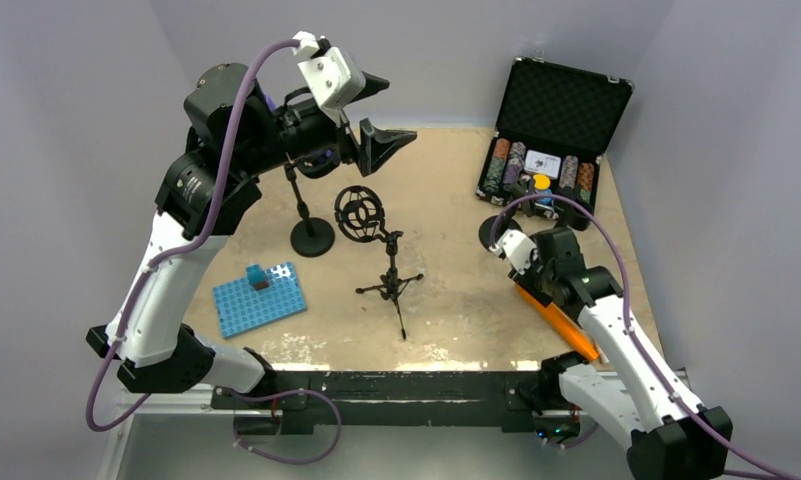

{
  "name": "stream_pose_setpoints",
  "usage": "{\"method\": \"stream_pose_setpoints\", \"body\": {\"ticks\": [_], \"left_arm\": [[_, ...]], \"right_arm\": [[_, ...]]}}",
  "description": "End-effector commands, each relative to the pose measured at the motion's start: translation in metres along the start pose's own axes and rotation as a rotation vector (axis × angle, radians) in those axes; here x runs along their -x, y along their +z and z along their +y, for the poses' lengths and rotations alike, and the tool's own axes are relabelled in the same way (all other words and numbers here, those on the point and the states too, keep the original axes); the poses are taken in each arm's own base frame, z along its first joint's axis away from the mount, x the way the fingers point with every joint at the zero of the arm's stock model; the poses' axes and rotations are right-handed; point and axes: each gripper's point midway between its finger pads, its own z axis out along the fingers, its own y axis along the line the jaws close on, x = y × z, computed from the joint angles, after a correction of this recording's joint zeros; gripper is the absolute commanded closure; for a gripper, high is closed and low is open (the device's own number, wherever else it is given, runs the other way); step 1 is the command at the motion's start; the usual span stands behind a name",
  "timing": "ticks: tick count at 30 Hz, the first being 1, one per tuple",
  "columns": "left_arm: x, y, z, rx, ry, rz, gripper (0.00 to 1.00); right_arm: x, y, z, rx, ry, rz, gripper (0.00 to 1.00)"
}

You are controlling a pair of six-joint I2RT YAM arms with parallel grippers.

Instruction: Remove the microphone from the stand

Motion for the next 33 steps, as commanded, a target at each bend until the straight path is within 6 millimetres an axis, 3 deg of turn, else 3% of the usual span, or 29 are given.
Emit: {"method": "stream_pose_setpoints", "body": {"ticks": [1,9,14,18,23,28,33], "left_arm": [[0.009,-0.005,0.0,0.0,0.03,-0.023,0.17],[0.003,-0.005,-0.002,-0.006,0.03,-0.009,0.17],[0.0,-0.003,-0.003,-0.016,0.021,-0.003,0.18],[-0.003,-0.001,-0.005,-0.027,0.011,-0.001,0.18],[-0.001,-0.002,-0.006,-0.029,0.01,-0.004,0.18],[-0.004,-0.004,-0.007,-0.027,0.014,0.003,0.18],[-0.008,-0.002,-0.007,-0.034,0.009,0.013,0.18]], "right_arm": [[0.006,0.009,-0.023,-0.135,0.014,-0.024,1.0],[-0.022,0.036,-0.01,-0.156,-0.068,0.023,1.0],[-0.046,0.045,0.0,-0.162,-0.088,0.082,1.0],[-0.052,0.047,0.006,-0.142,-0.091,0.091,1.0],[-0.039,0.038,0.002,-0.123,-0.044,0.065,1.0],[0.0,-0.005,-0.028,-0.156,0.005,0.009,1.0],[0.013,-0.03,-0.015,-0.012,0.031,0.015,1.0]]}}
